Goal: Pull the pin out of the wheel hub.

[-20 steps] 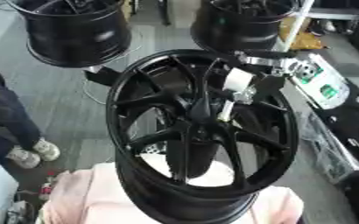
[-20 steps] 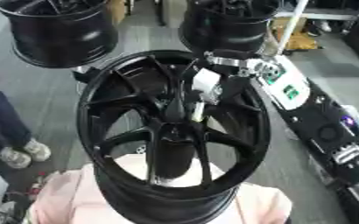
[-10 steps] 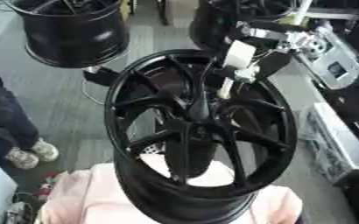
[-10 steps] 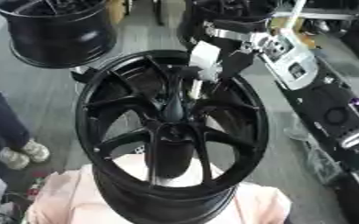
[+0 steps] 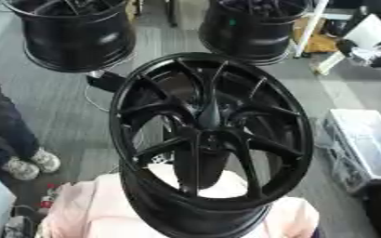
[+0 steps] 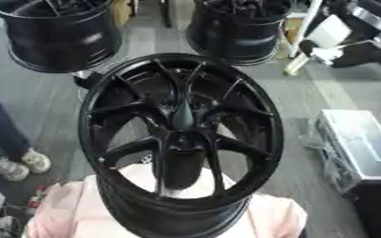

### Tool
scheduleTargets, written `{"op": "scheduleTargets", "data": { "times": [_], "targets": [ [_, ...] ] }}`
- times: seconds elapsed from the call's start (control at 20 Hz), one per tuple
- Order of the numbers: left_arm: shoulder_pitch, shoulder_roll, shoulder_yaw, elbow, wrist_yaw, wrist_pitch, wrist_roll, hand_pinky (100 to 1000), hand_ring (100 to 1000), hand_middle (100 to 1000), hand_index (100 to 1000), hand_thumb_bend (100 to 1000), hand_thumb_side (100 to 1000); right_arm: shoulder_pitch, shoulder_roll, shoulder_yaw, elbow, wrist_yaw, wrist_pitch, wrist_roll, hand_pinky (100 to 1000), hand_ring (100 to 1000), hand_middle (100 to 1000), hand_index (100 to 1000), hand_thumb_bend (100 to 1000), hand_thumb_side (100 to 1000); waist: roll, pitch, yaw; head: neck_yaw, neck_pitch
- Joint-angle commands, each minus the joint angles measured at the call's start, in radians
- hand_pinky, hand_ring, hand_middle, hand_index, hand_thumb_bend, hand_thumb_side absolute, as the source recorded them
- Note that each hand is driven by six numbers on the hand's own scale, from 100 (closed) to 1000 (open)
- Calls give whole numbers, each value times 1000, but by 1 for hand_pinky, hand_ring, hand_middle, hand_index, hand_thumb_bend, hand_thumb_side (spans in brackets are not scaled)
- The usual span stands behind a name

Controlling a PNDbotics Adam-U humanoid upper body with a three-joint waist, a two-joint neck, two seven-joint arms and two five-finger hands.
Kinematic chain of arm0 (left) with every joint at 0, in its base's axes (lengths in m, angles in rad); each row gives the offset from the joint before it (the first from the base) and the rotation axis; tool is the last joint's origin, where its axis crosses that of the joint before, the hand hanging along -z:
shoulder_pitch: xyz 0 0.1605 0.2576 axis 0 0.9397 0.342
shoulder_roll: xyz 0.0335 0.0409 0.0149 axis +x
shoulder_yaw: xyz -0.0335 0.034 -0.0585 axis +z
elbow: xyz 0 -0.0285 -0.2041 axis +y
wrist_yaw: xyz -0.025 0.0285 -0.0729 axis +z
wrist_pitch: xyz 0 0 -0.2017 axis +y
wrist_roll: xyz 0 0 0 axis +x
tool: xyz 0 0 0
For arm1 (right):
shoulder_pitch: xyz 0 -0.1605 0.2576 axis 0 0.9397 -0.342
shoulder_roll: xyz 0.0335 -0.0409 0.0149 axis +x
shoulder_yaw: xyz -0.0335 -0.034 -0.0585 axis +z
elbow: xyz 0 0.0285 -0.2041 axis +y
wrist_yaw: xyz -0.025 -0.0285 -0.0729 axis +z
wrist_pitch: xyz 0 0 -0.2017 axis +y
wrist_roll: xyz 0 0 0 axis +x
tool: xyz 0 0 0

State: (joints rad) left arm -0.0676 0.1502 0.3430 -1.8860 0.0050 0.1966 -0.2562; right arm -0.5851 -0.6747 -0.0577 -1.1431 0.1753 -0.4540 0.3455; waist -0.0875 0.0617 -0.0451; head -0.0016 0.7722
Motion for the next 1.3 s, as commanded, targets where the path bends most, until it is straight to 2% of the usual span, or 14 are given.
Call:
{"op": "scheduleTargets", "data": {
  "times": [0.05,0.1,0.15,0.2,0.25,0.3,0.45,0.55,0.65,0.75,1.05,1.1,1.15,1.3],
  "targets": [
    [-10,24,9,-17,-2,-2,6,708,621,624,720,190,786,85,-12,-123,63,75,58,-149,673,534,321,470,251,336,5,-6,-4,6,-2],
    [-10,24,10,-17,-2,-3,8,708,621,624,720,189,786,136,13,-151,94,95,79,-186,692,591,454,588,299,370,7,-4,-6,8,-2],
    [-11,24,10,-17,-1,-3,9,708,621,625,720,189,786,175,36,-172,116,111,94,-211,721,685,631,728,327,410,8,-3,-7,8,-2],
    [-12,23,11,-17,-1,-4,9,708,621,625,720,189,787,219,66,-186,144,122,109,-215,740,733,723,799,343,427,9,-1,-9,8,-2],
    [-12,22,11,-17,-1,-4,9,708,621,625,720,189,787,246,86,-198,162,128,117,-208,740,733,723,799,343,427,10,-1,-10,9,-2],
    [-12,22,11,-17,-1,-4,9,708,621,625,720,188,787,272,105,-208,180,138,127,-202,804,830,881,922,367,464,11,0,-12,9,-2],
    [-14,21,12,-16,0,-4,9,709,621,625,720,188,787,335,182,-249,206,178,161,-229,810,842,905,928,379,496,13,1,-16,7,-2],
    [-13,17,13,-16,0,-4,11,709,622,625,720,188,787,365,249,-276,190,163,172,-287,811,845,921,929,381,505,16,2,-19,9,-2],
    [-12,15,14,-16,1,-4,11,709,622,625,720,188,788,384,304,-290,164,142,182,-349,797,826,901,911,368,517,19,1,-22,8,-2],
    [-12,13,14,-16,1,-3,12,709,622,625,720,187,787,399,350,-286,131,122,188,-388,792,817,892,902,365,511,21,0,-24,6,-2],
    [-12,10,14,-16,4,-5,12,708,622,625,719,187,787,427,457,-273,1,81,196,-430,734,755,817,858,341,479,26,3,-30,10,-2],
    [-13,10,13,-16,4,-4,11,709,622,625,719,188,779,428,470,-268,-19,65,198,-432,721,739,799,851,419,448,26,4,-30,9,-2],
    [-13,9,12,-15,4,-4,10,709,622,625,719,186,788,429,483,-263,-39,44,200,-433,721,739,799,851,329,457,27,5,-30,9,-2],
    [-11,6,10,-14,4,-5,6,709,623,626,719,185,789,435,499,-242,-86,-10,209,-420,714,730,789,847,314,445,31,5,-32,10,-2]
  ]
}}
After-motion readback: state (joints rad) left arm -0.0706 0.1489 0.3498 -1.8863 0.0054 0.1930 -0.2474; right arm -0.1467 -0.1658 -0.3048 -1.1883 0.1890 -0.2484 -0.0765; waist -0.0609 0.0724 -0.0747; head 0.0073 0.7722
